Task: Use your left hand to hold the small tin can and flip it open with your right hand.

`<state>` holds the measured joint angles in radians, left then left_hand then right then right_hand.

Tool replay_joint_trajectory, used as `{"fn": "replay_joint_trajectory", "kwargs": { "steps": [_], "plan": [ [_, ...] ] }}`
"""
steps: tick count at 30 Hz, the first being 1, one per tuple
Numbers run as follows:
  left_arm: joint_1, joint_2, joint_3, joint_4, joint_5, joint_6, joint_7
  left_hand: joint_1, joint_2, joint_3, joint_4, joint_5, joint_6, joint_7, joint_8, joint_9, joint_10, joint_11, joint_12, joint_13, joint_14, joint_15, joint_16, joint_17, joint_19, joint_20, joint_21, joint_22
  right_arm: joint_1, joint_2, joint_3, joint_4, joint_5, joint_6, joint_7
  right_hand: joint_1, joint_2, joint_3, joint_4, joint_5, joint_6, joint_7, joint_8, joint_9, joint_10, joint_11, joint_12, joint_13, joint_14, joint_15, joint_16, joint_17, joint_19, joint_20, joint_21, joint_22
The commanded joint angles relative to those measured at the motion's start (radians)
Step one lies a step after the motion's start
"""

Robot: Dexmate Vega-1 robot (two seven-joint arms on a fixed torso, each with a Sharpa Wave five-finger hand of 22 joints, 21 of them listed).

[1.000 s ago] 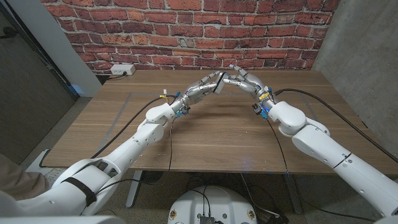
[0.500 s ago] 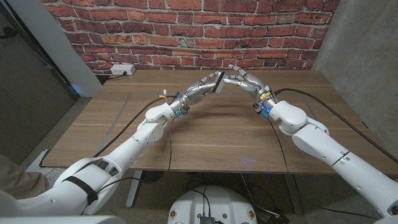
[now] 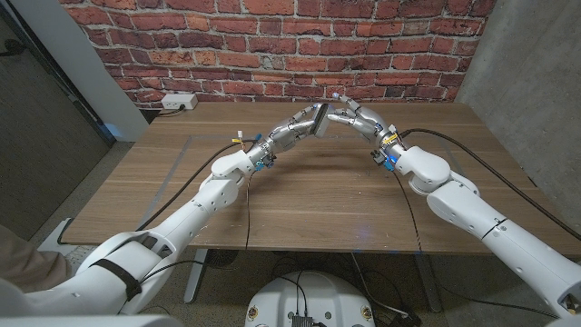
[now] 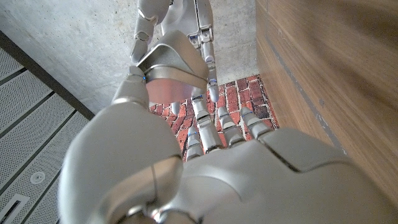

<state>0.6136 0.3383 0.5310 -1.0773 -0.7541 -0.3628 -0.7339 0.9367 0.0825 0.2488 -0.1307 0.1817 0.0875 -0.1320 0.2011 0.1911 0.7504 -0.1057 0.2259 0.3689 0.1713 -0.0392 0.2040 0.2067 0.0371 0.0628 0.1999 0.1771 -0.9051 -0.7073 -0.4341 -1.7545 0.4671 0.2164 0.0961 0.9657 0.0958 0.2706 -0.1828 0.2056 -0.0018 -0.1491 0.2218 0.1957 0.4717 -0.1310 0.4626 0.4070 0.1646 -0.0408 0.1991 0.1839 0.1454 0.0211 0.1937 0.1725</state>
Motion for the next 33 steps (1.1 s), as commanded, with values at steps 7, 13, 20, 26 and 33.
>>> {"fn": "replay_joint_trajectory", "kwargs": {
  "steps": [7,13,20,26,33],
  "plan": [
    [0.006,-0.002,-0.022,-0.005,-0.052,0.021,-0.058,0.002,0.017,0.023,0.016,0.005,0.004,0.001,-0.003,0.002,0.13,-0.117,0.008,0.007,0.001,-0.137,0.002,0.003,-0.001,0.006,0.0,0.003,0.057,0.042,-0.03,0.128,0.031,0.105,0.123,0.069,0.069,0.032,0.027,0.004,0.003,-0.016,-0.003,0.0,0.073,-0.089,-0.004,0.003,-0.005,-0.177,-0.005,0.002,-0.001,-0.015,-0.004,0.003],
    [0.011,0.003,-0.025,-0.015,-0.053,0.025,-0.059,0.002,0.016,0.024,0.016,0.005,0.006,-0.002,-0.002,0.002,0.13,-0.117,0.008,0.007,0.001,-0.14,0.002,0.003,0.0,0.004,0.001,0.003,0.058,0.043,-0.032,0.126,0.029,0.1,0.12,0.073,0.07,0.033,0.027,0.005,0.006,-0.017,-0.002,0.0,0.071,-0.089,-0.005,0.004,-0.006,-0.177,-0.005,0.003,-0.001,-0.016,-0.004,0.003],
    [0.018,0.008,-0.028,-0.021,-0.054,0.028,-0.055,0.001,0.018,0.025,0.016,0.005,0.003,0.001,-0.003,0.002,0.13,-0.117,0.007,0.008,0.0,-0.137,0.002,0.003,0.0,0.007,0.001,0.003,0.056,0.041,-0.032,0.122,0.03,0.101,0.121,0.075,0.069,0.033,0.027,0.005,0.006,-0.016,-0.003,0.0,0.068,-0.088,-0.007,0.004,-0.008,-0.177,-0.006,0.003,-0.001,-0.016,-0.003,0.003],
    [0.022,0.009,-0.029,-0.025,-0.055,0.027,-0.055,0.001,0.015,0.025,0.014,0.004,0.003,0.0,-0.003,0.002,0.131,-0.117,0.007,0.009,0.001,-0.136,0.002,0.002,0.0,0.007,0.0,0.003,0.057,0.042,-0.032,0.127,0.042,0.099,0.131,0.075,0.069,0.033,0.028,0.005,0.005,-0.015,-0.004,0.0,0.065,-0.088,-0.009,0.005,-0.009,-0.175,-0.007,0.003,-0.001,-0.016,-0.003,0.003],
    [0.027,0.011,-0.031,-0.028,-0.06,0.028,-0.057,0.001,0.015,0.026,0.013,0.004,0.005,-0.002,-0.002,0.002,0.131,-0.117,0.007,0.009,0.001,-0.14,0.002,0.002,0.0,0.004,0.0,0.003,0.052,0.038,-0.029,0.118,0.042,0.099,0.129,0.075,0.068,0.032,0.03,0.004,0.003,-0.013,-0.005,0.0,0.062,-0.088,-0.01,0.005,-0.01,-0.174,-0.007,0.003,0.0,-0.013,-0.002,0.003]
  ]
}}
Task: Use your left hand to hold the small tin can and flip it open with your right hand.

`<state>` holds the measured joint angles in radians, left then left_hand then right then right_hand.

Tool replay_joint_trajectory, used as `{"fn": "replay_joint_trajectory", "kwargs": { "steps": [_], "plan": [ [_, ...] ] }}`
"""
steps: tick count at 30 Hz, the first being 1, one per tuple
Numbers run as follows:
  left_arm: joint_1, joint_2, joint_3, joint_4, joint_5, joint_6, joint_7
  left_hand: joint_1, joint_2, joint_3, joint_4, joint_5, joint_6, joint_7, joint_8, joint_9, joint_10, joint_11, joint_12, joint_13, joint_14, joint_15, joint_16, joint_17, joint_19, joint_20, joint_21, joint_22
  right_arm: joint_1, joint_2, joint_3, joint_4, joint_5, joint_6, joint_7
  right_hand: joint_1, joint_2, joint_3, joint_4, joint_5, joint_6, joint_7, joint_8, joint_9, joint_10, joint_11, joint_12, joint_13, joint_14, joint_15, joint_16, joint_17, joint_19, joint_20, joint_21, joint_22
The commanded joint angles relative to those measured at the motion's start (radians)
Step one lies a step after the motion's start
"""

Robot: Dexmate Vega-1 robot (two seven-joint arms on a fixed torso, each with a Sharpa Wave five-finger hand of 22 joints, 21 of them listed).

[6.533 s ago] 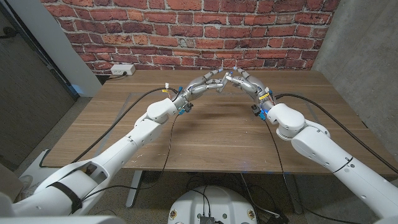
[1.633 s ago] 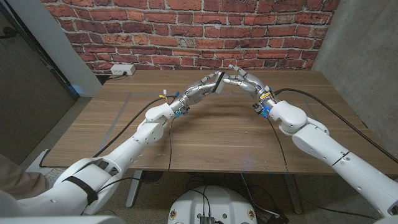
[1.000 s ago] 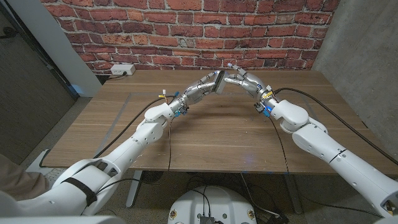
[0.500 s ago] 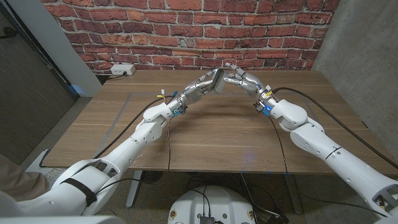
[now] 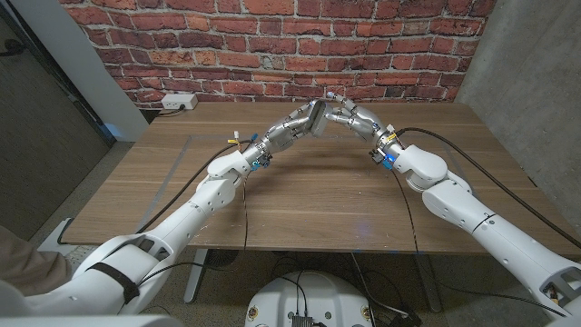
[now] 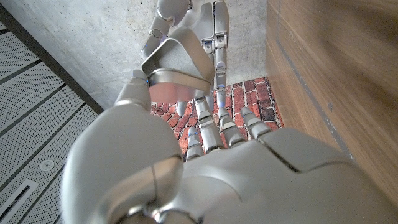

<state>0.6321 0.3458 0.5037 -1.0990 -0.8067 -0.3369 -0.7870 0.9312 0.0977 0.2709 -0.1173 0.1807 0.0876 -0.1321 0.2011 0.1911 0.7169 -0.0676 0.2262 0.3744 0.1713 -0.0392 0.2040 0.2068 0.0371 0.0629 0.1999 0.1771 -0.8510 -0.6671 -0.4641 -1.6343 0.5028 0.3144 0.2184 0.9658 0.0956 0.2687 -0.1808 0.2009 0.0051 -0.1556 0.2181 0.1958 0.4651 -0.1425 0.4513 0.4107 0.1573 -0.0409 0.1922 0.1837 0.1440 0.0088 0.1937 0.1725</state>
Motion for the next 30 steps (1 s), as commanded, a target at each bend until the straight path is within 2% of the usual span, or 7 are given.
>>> {"fn": "replay_joint_trajectory", "kwargs": {
  "steps": [1,16,24,30],
  "plan": [
    [0.008,0.003,-0.004,-0.006,-0.008,0.001,-0.006,0.007,0.0,0.004,0.0,0.005,0.003,0.001,-0.003,0.002,0.165,-0.155,0.007,0.004,0.0,-0.135,0.001,0.002,-0.001,0.008,0.0,0.003,-0.002,-0.003,0.001,-0.002,0.006,0.0,0.006,0.075,0.068,0.033,0.028,0.009,-0.003,-0.006,-0.001,0.0,0.068,-0.076,0.001,0.002,-0.003,-0.174,0.0,0.003,0.001,-0.001,-0.002,0.003],
    [0.02,0.003,-0.021,-0.017,-0.051,0.024,-0.034,0.003,-0.001,0.005,0.0,0.005,0.009,-0.002,-0.002,0.002,0.168,-0.155,0.007,0.005,0.003,-0.139,0.002,0.002,0.0,0.005,0.0,0.003,0.02,0.005,-0.003,0.036,0.06,0.018,0.086,0.075,0.066,0.031,0.031,0.009,-0.001,-0.008,-0.001,0.0,0.065,-0.077,-0.001,0.003,-0.004,-0.173,0.0,0.004,0.001,0.0,-0.002,0.003],
    [0.006,-0.019,-0.028,0.022,-0.091,0.054,-0.089,0.002,-0.002,0.005,0.0,0.005,0.01,-0.004,-0.002,0.002,0.169,-0.155,0.007,0.005,0.003,-0.14,0.002,0.002,0.0,0.004,0.0,0.003,0.023,0.004,-0.004,0.052,0.084,0.018,0.12,0.077,0.067,0.031,0.031,0.009,0.001,-0.008,-0.001,0.0,0.063,-0.077,-0.002,0.004,-0.005,-0.174,0.0,0.004,0.0,0.001,-0.002,0.003],
    [-0.006,-0.039,-0.035,0.051,-0.119,0.082,-0.134,0.001,-0.002,0.005,0.0,0.005,0.011,-0.005,-0.001,0.002,0.169,-0.155,0.007,0.006,0.005,-0.14,0.003,0.002,0.0,0.004,0.0,0.003,0.022,0.016,0.004,0.082,0.149,0.027,0.177,0.078,0.066,0.031,0.032,0.009,0.003,-0.009,-0.001,0.0,0.06,-0.076,-0.003,0.005,-0.005,-0.174,-0.001,0.004,0.0,0.001,-0.002,0.003]
  ]
}}
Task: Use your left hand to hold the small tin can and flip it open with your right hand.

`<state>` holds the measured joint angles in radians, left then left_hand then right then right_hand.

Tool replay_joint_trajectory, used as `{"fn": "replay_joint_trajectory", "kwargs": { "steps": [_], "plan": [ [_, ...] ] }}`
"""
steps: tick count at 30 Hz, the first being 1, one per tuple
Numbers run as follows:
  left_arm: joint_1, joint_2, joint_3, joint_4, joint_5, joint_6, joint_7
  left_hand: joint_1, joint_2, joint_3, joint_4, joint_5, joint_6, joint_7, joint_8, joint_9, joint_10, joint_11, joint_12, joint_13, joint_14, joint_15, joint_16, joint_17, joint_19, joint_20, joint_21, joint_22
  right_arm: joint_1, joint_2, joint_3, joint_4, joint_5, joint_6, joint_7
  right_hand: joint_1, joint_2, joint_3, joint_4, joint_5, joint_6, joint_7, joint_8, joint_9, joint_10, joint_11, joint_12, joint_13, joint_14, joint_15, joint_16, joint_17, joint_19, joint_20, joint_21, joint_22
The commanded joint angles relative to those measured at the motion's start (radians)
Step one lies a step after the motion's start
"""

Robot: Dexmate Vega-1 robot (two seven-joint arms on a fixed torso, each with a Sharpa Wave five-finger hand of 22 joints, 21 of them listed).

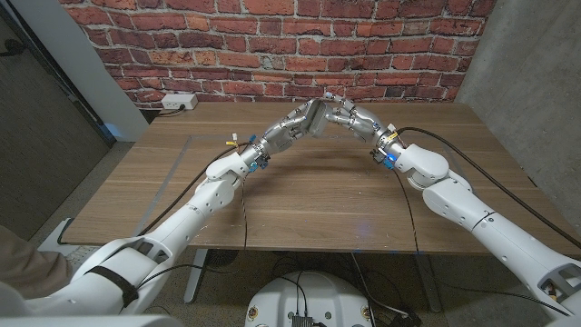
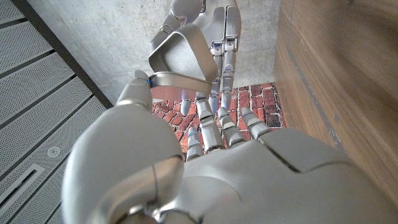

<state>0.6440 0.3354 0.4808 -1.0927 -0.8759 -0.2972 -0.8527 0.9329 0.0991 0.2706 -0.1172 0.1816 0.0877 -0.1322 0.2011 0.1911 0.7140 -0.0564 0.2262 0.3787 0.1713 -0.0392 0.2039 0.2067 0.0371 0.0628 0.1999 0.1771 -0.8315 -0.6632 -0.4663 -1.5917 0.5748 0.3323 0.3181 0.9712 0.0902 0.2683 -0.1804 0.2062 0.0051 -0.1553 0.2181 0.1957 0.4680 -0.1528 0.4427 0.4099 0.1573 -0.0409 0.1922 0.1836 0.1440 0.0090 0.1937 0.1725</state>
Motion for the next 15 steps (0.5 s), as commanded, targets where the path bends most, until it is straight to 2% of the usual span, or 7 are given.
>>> {"fn": "replay_joint_trajectory", "kwargs": {
  "steps": [1,15],
  "plan": [
    [-0.018,-0.03,-0.013,0.046,-0.051,0.044,-0.071,-0.001,-0.003,0.006,0.0,0.004,0.009,-0.002,-0.002,0.002,0.172,-0.166,0.007,0.002,0.004,-0.138,0.003,0.002,0.0,0.006,0.0,0.003,0.002,0.013,0.007,0.041,0.082,0.008,0.08,0.072,0.072,0.031,0.032,0.004,0.003,-0.01,-0.001,0.0,0.057,-0.066,0.005,0.005,-0.005,-0.174,0.0,0.004,0.0,0.001,-0.002,0.003],
    [-0.012,-0.04,-0.032,0.054,-0.081,0.091,-0.098,-0.002,-0.003,0.007,0.0,0.005,0.01,-0.005,-0.002,0.002,0.175,-0.166,0.007,0.003,0.007,-0.141,0.003,0.002,0.001,0.004,0.0,0.003,0.016,0.027,0.003,0.07,0.102,0.008,0.123,0.074,0.072,0.03,0.033,0.004,0.005,-0.009,-0.001,0.0,0.053,-0.066,0.003,0.007,-0.005,-0.174,0.0,0.004,0.0,0.0,-0.002,0.003]
  ]
}}
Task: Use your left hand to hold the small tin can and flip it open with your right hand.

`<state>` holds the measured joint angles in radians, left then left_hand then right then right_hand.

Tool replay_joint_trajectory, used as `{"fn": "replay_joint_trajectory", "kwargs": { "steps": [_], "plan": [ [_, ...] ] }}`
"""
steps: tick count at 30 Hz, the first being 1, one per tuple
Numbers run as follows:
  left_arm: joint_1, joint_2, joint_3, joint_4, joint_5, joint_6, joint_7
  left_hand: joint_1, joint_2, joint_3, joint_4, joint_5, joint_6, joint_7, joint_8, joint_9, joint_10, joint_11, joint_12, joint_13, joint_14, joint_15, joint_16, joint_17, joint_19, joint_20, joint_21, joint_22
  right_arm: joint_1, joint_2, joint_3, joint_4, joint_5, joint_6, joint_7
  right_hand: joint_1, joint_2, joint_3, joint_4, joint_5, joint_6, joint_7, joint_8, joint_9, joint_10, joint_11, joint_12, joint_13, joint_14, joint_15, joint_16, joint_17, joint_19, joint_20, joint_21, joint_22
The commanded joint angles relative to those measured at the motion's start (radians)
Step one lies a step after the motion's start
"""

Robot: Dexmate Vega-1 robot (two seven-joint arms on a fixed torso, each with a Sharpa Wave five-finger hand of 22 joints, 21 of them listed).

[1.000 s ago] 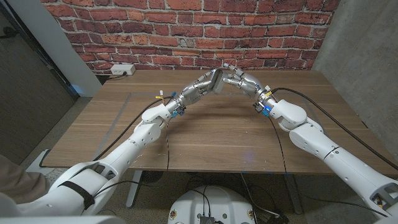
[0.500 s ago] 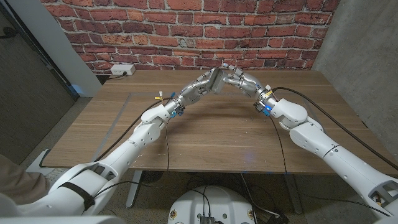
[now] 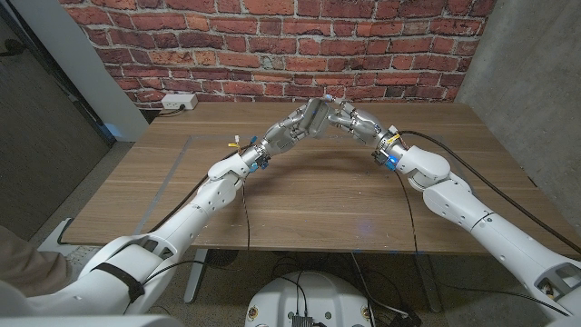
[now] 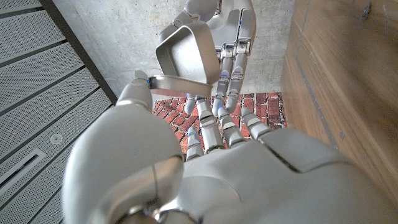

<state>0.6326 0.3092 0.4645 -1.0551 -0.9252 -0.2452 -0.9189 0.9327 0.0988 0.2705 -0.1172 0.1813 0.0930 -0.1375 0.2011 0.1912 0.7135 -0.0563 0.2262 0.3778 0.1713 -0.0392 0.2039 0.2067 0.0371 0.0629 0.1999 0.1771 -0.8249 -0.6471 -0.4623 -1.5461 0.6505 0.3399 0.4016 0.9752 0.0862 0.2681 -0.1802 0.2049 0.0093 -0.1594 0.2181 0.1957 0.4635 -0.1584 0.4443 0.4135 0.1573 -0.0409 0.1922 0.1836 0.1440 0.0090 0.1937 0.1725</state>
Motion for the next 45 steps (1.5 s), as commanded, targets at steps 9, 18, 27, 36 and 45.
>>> {"fn": "replay_joint_trajectory", "kwargs": {
  "steps": [9,18,27,36,45],
  "plan": [
    [-0.004,-0.027,-0.029,0.04,-0.051,0.06,-0.059,-0.004,-0.003,0.008,0.0,0.005,0.014,0.004,0.001,0.002,0.181,-0.166,0.009,0.005,0.009,-0.141,0.003,0.002,0.0,0.005,0.0,0.003,0.014,0.016,-0.001,0.034,0.035,-0.003,0.054,0.07,0.075,0.029,0.033,0.005,0.002,-0.005,-0.001,0.0,0.055,-0.06,0.001,0.004,-0.007,-0.173,-0.001,0.004,-0.001,0.0,-0.002,0.003],
    [-0.004,-0.03,-0.036,0.046,-0.05,0.066,-0.061,-0.005,-0.004,0.008,0.0,0.004,0.018,-0.001,0.002,0.001,0.185,-0.166,0.01,0.005,0.011,-0.145,0.004,0.002,0.001,0.001,0.0,0.003,0.017,0.026,0.0,0.046,0.055,-0.007,0.071,0.071,0.075,0.029,0.034,0.005,0.002,-0.005,-0.002,0.0,0.053,-0.061,0.0,0.005,-0.008,-0.173,-0.001,0.004,-0.001,-0.001,-0.002,0.003],
    [-0.011,-0.038,-0.041,0.059,-0.056,0.081,-0.069,-0.006,-0.004,0.008,0.0,0.005,0.018,0.0,0.001,0.001,0.187,-0.166,0.009,0.006,0.01,-0.143,0.003,0.002,0.001,0.003,0.0,0.003,0.021,0.031,0.0,0.055,0.058,-0.01,0.076,0.072,0.075,0.028,0.035,0.006,0.002,-0.005,-0.002,0.0,0.051,-0.061,-0.001,0.005,-0.008,-0.173,-0.001,0.004,-0.002,0.0,-0.002,0.003],
    [-0.009,-0.031,-0.045,0.052,-0.049,0.084,-0.056,-0.007,-0.003,0.009,0.0,0.005,0.019,0.0,0.0,0.001,0.187,-0.166,0.009,0.006,0.01,-0.142,0.003,0.002,0.0,0.004,0.0,0.003,0.025,0.035,0.0,0.061,0.055,-0.01,0.075,0.073,0.075,0.028,0.035,0.006,0.002,-0.005,-0.003,0.0,0.05,-0.061,-0.002,0.007,-0.009,-0.173,-0.001,0.004,-0.002,-0.001,-0.002,0.003],
    [-0.009,-0.035,-0.047,0.053,-0.044,0.074,-0.05,-0.007,-0.002,0.011,0.0,0.005,0.018,0.002,-0.001,0.002,0.187,-0.166,0.008,0.007,0.009,-0.141,0.002,0.002,-0.001,0.005,0.0,0.003,0.03,0.041,-0.001,0.069,0.059,-0.014,0.081,0.073,0.074,0.027,0.036,0.006,0.002,-0.004,-0.003,0.0,0.05,-0.061,-0.002,0.008,-0.009,-0.172,-0.001,0.004,-0.002,-0.001,-0.002,0.003]
  ]
}}
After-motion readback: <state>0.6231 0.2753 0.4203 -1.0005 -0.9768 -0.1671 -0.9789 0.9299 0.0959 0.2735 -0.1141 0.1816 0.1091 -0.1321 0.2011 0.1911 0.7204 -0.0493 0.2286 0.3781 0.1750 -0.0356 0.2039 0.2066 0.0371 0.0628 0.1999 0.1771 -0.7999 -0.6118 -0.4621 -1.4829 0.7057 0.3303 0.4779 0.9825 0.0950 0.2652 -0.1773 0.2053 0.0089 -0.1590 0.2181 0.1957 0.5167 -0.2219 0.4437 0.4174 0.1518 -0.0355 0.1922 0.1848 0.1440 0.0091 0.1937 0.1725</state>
